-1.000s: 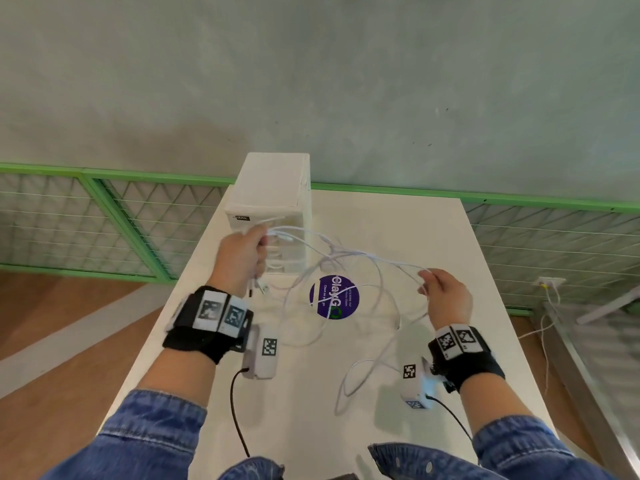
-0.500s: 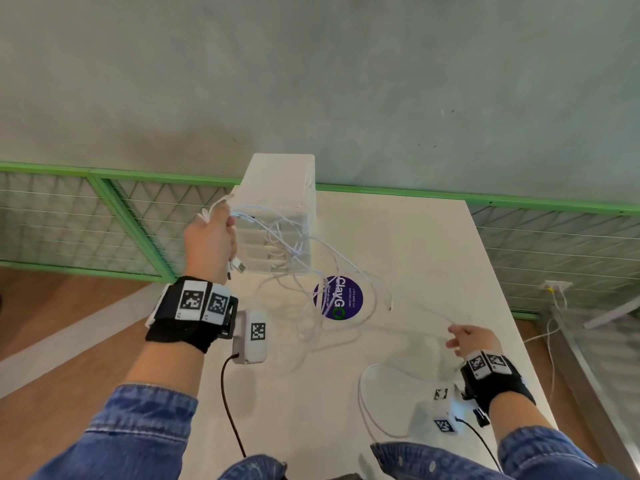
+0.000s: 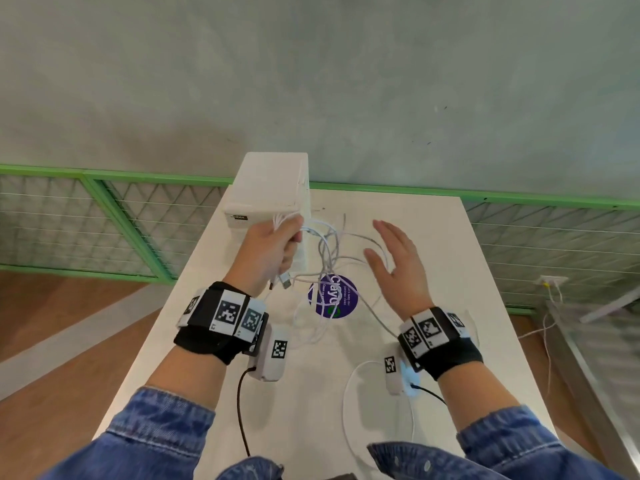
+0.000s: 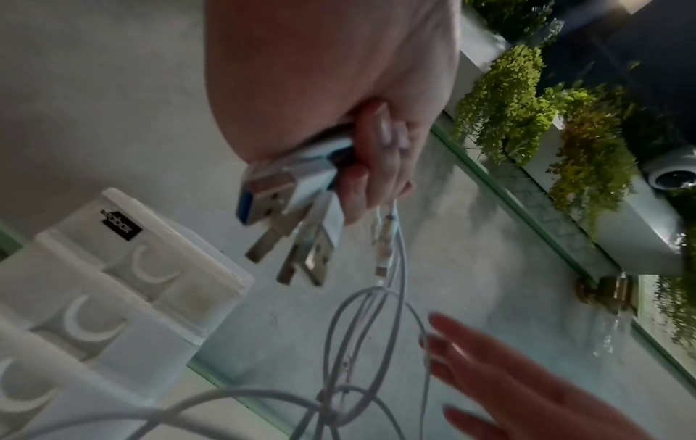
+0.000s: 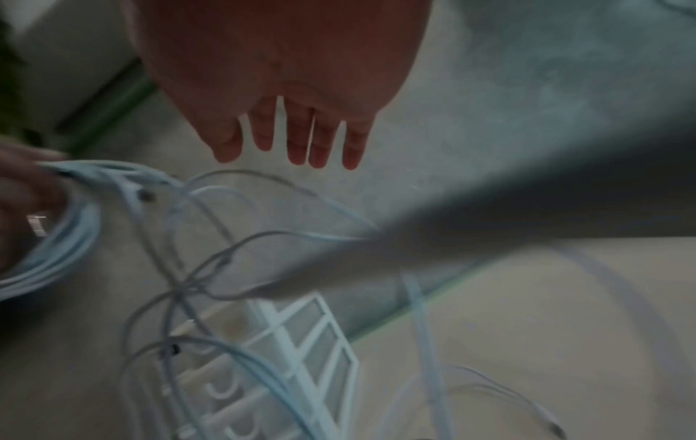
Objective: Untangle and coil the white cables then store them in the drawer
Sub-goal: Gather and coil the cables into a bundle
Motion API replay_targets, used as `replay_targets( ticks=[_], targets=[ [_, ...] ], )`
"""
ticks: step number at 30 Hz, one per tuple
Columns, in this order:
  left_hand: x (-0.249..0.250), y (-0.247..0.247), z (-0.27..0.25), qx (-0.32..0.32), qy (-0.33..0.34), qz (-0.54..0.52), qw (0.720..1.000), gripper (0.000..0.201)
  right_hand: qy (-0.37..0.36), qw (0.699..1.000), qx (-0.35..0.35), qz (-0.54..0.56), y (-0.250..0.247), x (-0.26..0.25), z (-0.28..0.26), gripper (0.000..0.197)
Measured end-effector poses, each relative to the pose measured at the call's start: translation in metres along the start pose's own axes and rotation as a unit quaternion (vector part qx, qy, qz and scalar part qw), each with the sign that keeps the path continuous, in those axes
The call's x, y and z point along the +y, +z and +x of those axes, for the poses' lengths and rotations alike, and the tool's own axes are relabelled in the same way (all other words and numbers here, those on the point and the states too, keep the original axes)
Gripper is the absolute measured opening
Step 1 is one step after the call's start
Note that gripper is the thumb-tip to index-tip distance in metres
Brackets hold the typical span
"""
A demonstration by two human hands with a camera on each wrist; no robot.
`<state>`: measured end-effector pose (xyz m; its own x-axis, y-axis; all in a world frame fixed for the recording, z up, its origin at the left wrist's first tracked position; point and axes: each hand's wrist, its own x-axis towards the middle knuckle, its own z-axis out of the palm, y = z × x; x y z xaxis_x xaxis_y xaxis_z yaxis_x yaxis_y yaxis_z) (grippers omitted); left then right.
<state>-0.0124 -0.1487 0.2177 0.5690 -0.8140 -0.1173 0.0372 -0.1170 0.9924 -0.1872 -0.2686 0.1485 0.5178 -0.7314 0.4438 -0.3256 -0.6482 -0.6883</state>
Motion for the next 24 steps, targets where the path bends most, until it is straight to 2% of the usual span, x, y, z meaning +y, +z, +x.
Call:
replay_targets(
  ticks=[2, 3, 7, 11, 16, 20, 24],
  targets=[
    [0.000, 0.007, -0.004, -0.020, 0.003, 0.007, 1.000, 0.037, -0.029, 0.999, -0.039, -0.022, 0.008, -0.013, 0.008, 0.048],
    [0.000, 0.009, -0.006, -0.018, 0.001, 0.015, 1.000, 0.038, -0.018, 0.998, -0.054, -0.018, 0.011, -0.015, 0.008, 0.045],
    [-0.008, 0.003, -0.006, 0.023, -0.017, 0.028, 0.999, 0.037, 0.069, 0.995, -0.056, 0.054, 0.009, -0.009, 0.002, 0.028],
    [-0.020, -0.002, -0.008, 0.040, -0.038, 0.044, 0.998, 0.032, 0.127, 0.980, -0.093, 0.122, 0.009, -0.011, -0.004, 0.022],
    [-0.022, 0.012, -0.015, -0.023, -0.033, 0.080, 0.996, 0.028, 0.170, 0.973, -0.116, 0.107, 0.020, -0.014, -0.011, 0.034],
    [-0.021, 0.015, -0.019, -0.085, -0.036, 0.085, 0.992, 0.030, 0.151, 0.970, -0.131, 0.137, 0.027, -0.017, -0.019, 0.017],
    [-0.015, 0.014, -0.019, -0.091, -0.057, 0.103, 0.989, 0.035, 0.184, 0.950, -0.146, 0.206, 0.026, -0.016, -0.021, 0.022]
  ],
)
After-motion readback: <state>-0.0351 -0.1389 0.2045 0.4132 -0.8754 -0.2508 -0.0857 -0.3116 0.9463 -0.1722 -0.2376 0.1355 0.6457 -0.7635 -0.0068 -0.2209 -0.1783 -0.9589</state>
